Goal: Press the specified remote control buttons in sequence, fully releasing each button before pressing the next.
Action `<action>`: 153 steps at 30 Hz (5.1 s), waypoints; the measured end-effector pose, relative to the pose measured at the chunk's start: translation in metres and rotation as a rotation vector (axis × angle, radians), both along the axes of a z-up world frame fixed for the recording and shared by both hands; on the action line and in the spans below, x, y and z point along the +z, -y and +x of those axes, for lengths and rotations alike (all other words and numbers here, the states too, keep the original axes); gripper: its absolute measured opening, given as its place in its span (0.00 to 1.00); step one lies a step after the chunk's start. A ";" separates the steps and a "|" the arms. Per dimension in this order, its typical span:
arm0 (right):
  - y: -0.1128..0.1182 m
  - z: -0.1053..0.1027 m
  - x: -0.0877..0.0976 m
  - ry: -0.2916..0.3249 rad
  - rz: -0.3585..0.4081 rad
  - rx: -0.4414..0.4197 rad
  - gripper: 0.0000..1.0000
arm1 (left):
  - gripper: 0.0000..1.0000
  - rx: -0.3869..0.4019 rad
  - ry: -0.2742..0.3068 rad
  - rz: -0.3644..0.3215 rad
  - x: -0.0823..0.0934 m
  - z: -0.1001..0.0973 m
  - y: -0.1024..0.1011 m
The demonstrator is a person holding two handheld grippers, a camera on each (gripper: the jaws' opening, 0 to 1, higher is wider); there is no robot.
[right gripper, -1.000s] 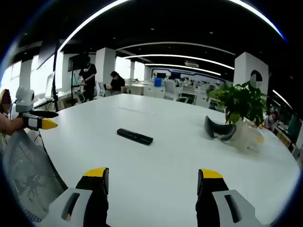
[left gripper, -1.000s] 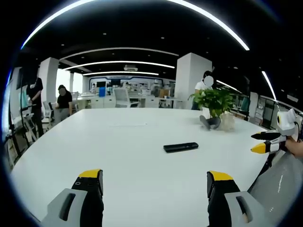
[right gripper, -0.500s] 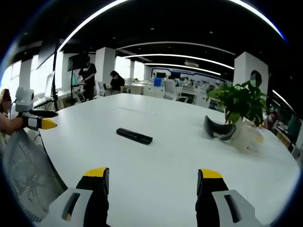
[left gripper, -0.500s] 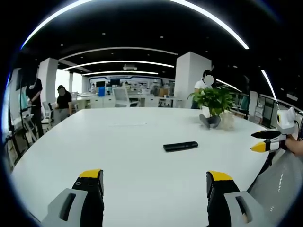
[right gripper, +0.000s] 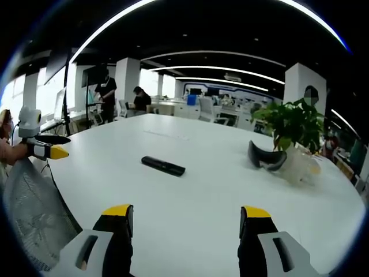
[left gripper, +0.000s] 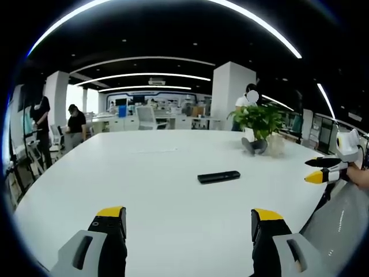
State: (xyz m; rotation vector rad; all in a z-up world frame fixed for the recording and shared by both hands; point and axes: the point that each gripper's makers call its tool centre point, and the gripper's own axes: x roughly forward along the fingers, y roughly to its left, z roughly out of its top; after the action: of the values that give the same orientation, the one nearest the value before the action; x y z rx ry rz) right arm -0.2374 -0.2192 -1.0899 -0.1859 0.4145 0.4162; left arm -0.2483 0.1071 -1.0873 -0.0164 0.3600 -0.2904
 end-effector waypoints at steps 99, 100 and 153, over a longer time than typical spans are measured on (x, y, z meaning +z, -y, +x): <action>0.002 -0.012 -0.026 -0.126 -0.012 0.033 0.41 | 0.85 -0.854 -0.547 0.502 -0.084 0.176 0.129; 0.003 -0.012 -0.026 -0.129 -0.015 0.033 0.41 | 0.84 -0.857 -0.546 0.501 -0.084 0.181 0.132; 0.002 -0.020 -0.040 -0.197 -0.060 0.065 0.23 | 0.24 -1.045 -0.458 0.609 -0.107 0.189 0.183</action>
State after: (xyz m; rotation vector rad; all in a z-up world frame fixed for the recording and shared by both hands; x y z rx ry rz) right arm -0.2569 -0.2215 -1.1301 -0.2180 0.6164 0.4881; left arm -0.0590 -0.0761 -1.1939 0.7340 0.8893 -1.2082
